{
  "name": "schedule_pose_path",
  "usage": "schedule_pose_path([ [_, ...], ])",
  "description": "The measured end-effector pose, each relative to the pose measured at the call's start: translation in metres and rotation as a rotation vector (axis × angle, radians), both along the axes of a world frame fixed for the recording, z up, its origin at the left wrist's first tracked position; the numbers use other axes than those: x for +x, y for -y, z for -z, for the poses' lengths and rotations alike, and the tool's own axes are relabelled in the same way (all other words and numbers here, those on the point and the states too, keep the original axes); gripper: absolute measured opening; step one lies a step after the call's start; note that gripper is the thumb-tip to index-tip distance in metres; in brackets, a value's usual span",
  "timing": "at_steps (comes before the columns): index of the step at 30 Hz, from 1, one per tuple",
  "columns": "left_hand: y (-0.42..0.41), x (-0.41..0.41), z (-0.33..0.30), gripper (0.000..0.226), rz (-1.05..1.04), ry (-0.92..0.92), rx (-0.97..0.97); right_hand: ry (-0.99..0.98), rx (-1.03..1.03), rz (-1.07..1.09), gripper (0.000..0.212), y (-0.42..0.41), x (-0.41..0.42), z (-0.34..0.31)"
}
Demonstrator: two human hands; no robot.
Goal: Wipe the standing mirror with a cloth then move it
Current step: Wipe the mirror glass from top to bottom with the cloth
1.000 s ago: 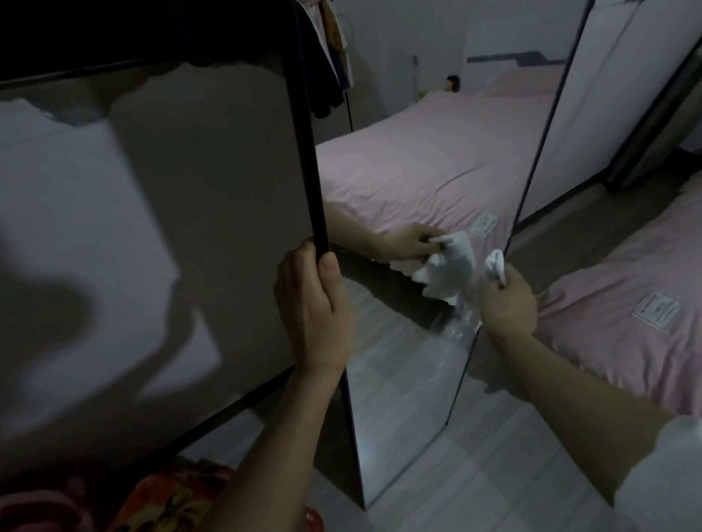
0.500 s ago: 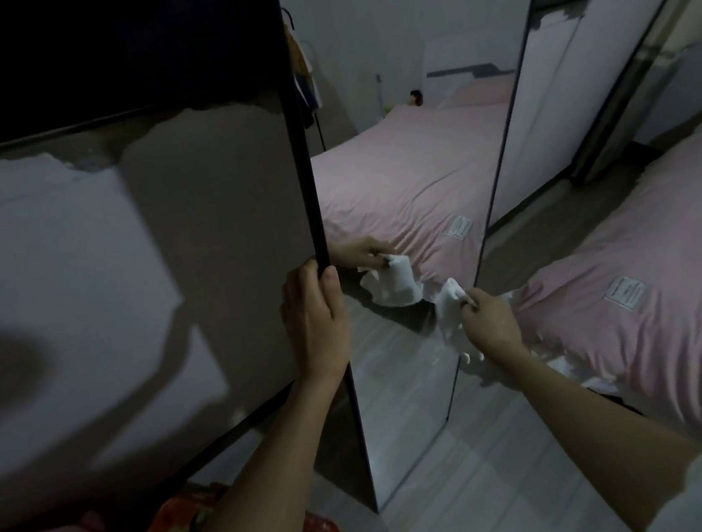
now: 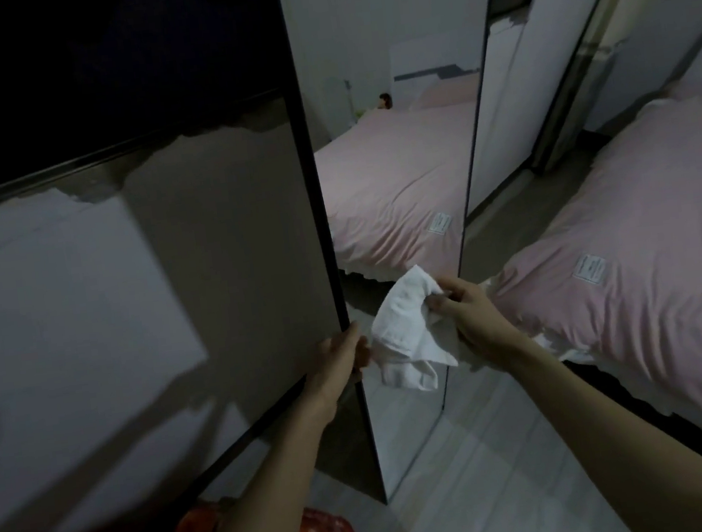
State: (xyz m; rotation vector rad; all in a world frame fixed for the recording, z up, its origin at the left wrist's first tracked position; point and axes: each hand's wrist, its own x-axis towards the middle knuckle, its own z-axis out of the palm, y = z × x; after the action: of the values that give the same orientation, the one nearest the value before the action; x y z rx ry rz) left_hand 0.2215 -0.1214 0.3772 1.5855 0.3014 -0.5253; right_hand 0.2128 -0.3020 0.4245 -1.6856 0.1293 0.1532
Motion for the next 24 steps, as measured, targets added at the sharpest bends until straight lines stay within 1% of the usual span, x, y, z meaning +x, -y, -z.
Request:
schedule_pose_path([
  [1, 0.001, 0.000, -0.001, 0.032, 0.027, -0.079, -0.175, -0.003, 0.015, -0.021, 0.025, -0.004, -0.003, 0.000],
  [2, 0.002, 0.001, -0.002, 0.042, 0.044, -0.120, -0.309, -0.003, 0.027, -0.038, 0.027, -0.007, -0.004, 0.000],
  [3, 0.002, 0.003, -0.003, 0.048, 0.065, -0.145, -0.396, 0.003, 0.014, -0.051, 0.028, -0.009, -0.005, 0.002],
  [4, 0.000, 0.005, -0.004, 0.047, 0.109, -0.146, -0.423, 0.025, -0.032, -0.055, 0.028, -0.011, -0.006, 0.003],
  [6, -0.005, 0.010, -0.008, 0.039, 0.258, -0.105, -0.375, 0.130, -0.201, -0.022, 0.028, -0.012, -0.007, 0.007],
  [8, -0.007, 0.013, -0.017, 0.032, 0.325, -0.036, -0.243, 0.260, -0.355, 0.013, 0.029, -0.013, -0.009, 0.010],
  [10, -0.005, 0.016, -0.027, 0.027, 0.264, 0.019, -0.108, 0.339, -0.453, -0.007, 0.024, -0.014, -0.011, 0.013],
  [12, -0.001, 0.020, -0.031, 0.025, 0.140, 0.035, -0.081, 0.367, -0.520, -0.028, 0.015, -0.015, -0.011, 0.015],
  [13, 0.000, 0.023, -0.031, 0.024, 0.105, 0.043, -0.081, 0.363, -0.540, -0.033, 0.019, -0.016, -0.011, 0.015],
  [15, 0.001, 0.024, -0.032, 0.015, 0.120, 0.056, -0.114, 0.327, -0.557, -0.051, 0.033, -0.019, -0.013, 0.012],
  [16, 0.001, 0.023, -0.034, 0.015, 0.137, 0.060, -0.156, 0.293, -0.561, -0.070, 0.039, -0.020, -0.014, 0.012],
  [18, 0.000, 0.019, -0.043, 0.023, 0.114, 0.031, -0.277, 0.204, -0.518, -0.109, 0.048, -0.023, -0.016, 0.010],
  [19, 0.000, 0.016, -0.049, 0.027, 0.105, 0.009, -0.319, 0.182, -0.488, -0.114, 0.050, -0.024, -0.017, 0.008],
  [20, -0.001, 0.015, -0.055, 0.030, 0.114, -0.005, -0.338, 0.163, -0.467, -0.113, 0.047, -0.025, -0.018, 0.005],
  [22, 0.000, 0.017, -0.063, 0.036, 0.151, -0.012, -0.358, 0.194, -0.402, -0.128, 0.027, -0.030, -0.019, -0.008],
  [23, 0.000, 0.018, -0.067, 0.040, 0.161, -0.012, -0.370, 0.209, -0.349, -0.155, 0.023, -0.031, -0.018, -0.014],
  [24, 0.001, 0.017, -0.071, 0.043, 0.168, -0.013, -0.377, 0.232, -0.305, -0.171, 0.024, -0.032, -0.017, -0.019],
])
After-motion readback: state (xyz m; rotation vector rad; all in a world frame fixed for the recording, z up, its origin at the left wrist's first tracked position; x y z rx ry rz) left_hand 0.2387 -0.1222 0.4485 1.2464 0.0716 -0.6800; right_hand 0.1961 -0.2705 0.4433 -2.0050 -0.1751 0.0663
